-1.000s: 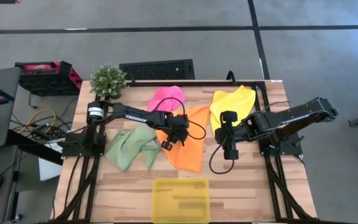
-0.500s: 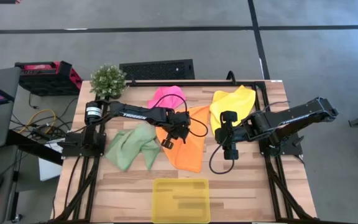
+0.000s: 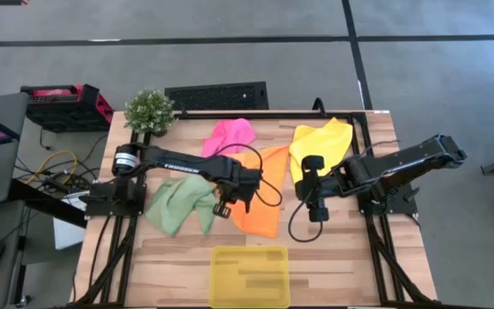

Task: Fold microfiber towels
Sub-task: Fold the orange microfiber cloth

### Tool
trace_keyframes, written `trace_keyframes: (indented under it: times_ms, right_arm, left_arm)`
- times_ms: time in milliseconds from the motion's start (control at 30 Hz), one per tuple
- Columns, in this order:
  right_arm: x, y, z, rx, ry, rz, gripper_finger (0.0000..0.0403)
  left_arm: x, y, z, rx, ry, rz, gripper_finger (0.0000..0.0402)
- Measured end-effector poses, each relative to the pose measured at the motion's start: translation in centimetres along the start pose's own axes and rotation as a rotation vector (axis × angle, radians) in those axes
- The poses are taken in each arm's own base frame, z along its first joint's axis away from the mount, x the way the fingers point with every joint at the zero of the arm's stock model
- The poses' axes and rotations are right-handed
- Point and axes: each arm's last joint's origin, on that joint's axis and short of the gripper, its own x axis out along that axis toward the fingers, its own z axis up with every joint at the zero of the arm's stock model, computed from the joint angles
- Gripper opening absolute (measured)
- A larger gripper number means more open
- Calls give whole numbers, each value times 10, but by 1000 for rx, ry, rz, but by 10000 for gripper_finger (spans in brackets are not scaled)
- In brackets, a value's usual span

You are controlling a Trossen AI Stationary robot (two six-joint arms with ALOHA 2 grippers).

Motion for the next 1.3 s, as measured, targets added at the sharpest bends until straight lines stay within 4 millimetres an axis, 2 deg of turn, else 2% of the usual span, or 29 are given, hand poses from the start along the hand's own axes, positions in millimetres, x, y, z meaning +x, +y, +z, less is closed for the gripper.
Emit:
trace_keyframes:
  times_ms: [267, 467, 567, 833, 1100, 1300]
  right_arm:
    - [35, 11, -14, -148, -66, 75, 221]
    - [57, 17, -22, -219, -166, 84, 221]
    - [74, 22, -25, -251, -184, 81, 221]
    - [123, 37, -16, -341, -174, 139, 221]
    - [150, 49, -14, -358, -165, 305, 221]
    - [169, 54, -13, -374, -181, 316, 221]
  left_arm:
    - [-27, -32, 0, -73, -30, 1, 0]
    - [-25, -47, 1, -119, 2, -10, 0]
    - [-25, -53, 2, -131, 3, -6, 0]
    - [-24, -60, 3, -134, 3, 8, 0]
    - [-24, -60, 3, -134, 3, 10, 0]
    - [-24, -60, 3, -134, 5, 8, 0]
